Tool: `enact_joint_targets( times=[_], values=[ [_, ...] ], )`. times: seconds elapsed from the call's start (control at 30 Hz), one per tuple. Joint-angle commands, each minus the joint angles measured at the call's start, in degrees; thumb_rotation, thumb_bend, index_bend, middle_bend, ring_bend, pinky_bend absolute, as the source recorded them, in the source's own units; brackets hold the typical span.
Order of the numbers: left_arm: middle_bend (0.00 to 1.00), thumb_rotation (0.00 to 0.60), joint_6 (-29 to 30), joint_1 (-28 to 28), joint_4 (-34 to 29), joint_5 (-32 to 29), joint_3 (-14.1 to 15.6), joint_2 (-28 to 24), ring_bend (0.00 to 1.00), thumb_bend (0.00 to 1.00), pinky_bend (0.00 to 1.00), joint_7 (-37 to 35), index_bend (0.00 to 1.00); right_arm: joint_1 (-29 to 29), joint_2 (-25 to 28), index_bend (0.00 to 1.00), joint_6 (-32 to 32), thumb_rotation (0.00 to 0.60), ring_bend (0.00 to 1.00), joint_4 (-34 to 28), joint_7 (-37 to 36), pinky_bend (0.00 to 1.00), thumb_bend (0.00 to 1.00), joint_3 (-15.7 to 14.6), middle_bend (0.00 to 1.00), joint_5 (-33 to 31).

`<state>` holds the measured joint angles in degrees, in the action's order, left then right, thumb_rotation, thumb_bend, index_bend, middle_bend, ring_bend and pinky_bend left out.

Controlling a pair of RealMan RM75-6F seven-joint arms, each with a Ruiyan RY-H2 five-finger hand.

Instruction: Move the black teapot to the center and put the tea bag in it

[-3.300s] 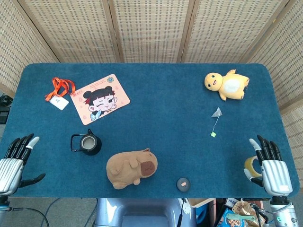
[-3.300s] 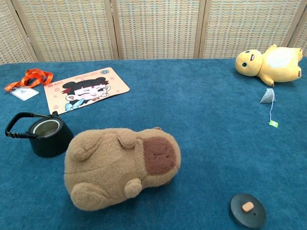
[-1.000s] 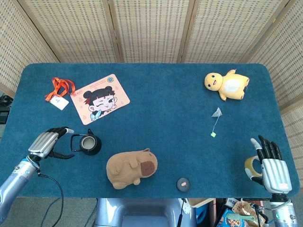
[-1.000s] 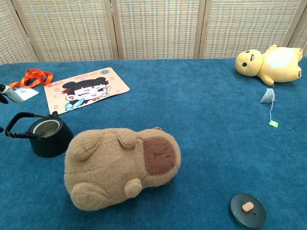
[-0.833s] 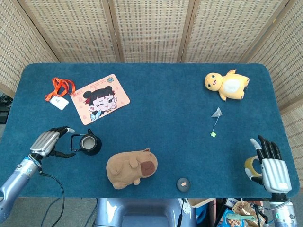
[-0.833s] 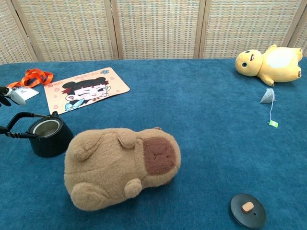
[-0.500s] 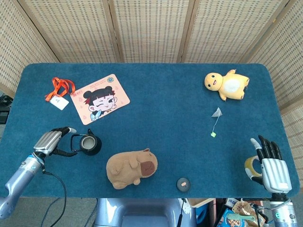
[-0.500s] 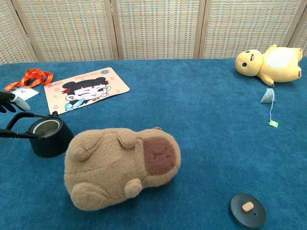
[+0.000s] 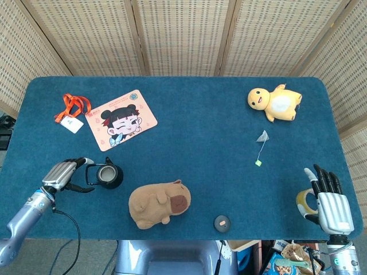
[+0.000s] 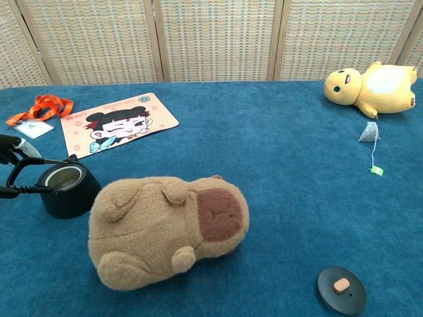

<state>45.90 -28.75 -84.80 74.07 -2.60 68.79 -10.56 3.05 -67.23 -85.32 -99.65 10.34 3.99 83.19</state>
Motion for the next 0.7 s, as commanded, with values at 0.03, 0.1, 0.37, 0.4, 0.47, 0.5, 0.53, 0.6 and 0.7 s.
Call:
enact_joint_targets(
  times=[0.03, 0.1, 0.37, 0.4, 0.47, 0.5, 0.53, 0.6, 0.7],
  values=[
    [0.23, 0.402, -0.4, 0.1, -0.7, -0.3, 0.5, -0.7, 0.22, 0.10, 0.17, 0.5, 0.24, -0.1, 0.0, 0.00, -0.1, 0.600, 0.00, 0.1, -0.2, 0.02, 0.38, 0.0, 0.02, 0.0],
    [0.23, 0.403, -0.4, 0.3, -1.4, -0.3, 0.9, -1.2, 0.22, 0.10, 0.17, 0.8, 0.24, -0.2, 0.0, 0.00, -0.2, 0.600, 0.00, 0.2, -0.4, 0.02, 0.38, -0.1, 0.02, 0.0],
    [0.23, 0.406, -0.1, 1.2, -5.1, 0.2, 2.5, -3.7, 0.22, 0.10, 0.18, 1.4, 0.24, -0.4, 0.0, 0.00, -0.5, 0.600, 0.00, 0.6, -1.1, 0.02, 0.38, -0.2, 0.02, 0.3],
    [0.23, 0.406, -0.2, 1.3, -5.6, 0.3, 2.8, -4.0, 0.22, 0.10, 0.18, 1.4, 0.24, -0.4, 0.0, 0.00, -0.5, 0.600, 0.00, 0.7, -1.1, 0.02, 0.38, -0.2, 0.02, 0.4],
    [0.23, 0.405, -0.5, 1.4, -6.8, 0.7, 3.4, -5.0, 0.22, 0.10, 0.18, 1.5, 0.24, -0.5, 0.0, 0.00, -0.6, 0.600, 0.00, 0.8, -1.3, 0.02, 0.38, -0.2, 0.02, 0.4],
    [0.23, 0.406, -0.3, 1.5, -7.2, 0.9, 3.6, -5.3, 0.22, 0.10, 0.18, 1.5, 0.24, -0.5, 0.0, 0.00, -0.6, 0.600, 0.00, 0.8, -1.4, 0.02, 0.38, -0.3, 0.02, 0.4],
    [0.23, 0.408, 0.0, 1.7, -7.7, 1.3, 3.8, -5.6, 0.22, 0.10, 0.18, 1.6, 0.24, -0.5, 0.0, 0.00, -0.6, 0.600, 0.00, 0.9, -1.5, 0.02, 0.38, -0.3, 0.02, 0.5],
    [0.23, 0.410, 0.3, 1.9, -8.4, 1.8, 4.1, -6.0, 0.22, 0.10, 0.18, 1.7, 0.24, -0.5, -0.1, 0.00, -0.5, 0.600, 0.00, 1.0, -1.6, 0.02, 0.38, -0.3, 0.02, 0.5],
    [0.23, 0.426, 0.5, 1.9, -9.4, 3.1, 4.4, -6.6, 0.22, 0.10, 0.18, 1.1, 0.24, -0.4, -0.1, 0.00, -0.4, 0.600, 0.00, 1.1, -1.7, 0.02, 0.38, -0.3, 0.02, 0.6]
  ],
)
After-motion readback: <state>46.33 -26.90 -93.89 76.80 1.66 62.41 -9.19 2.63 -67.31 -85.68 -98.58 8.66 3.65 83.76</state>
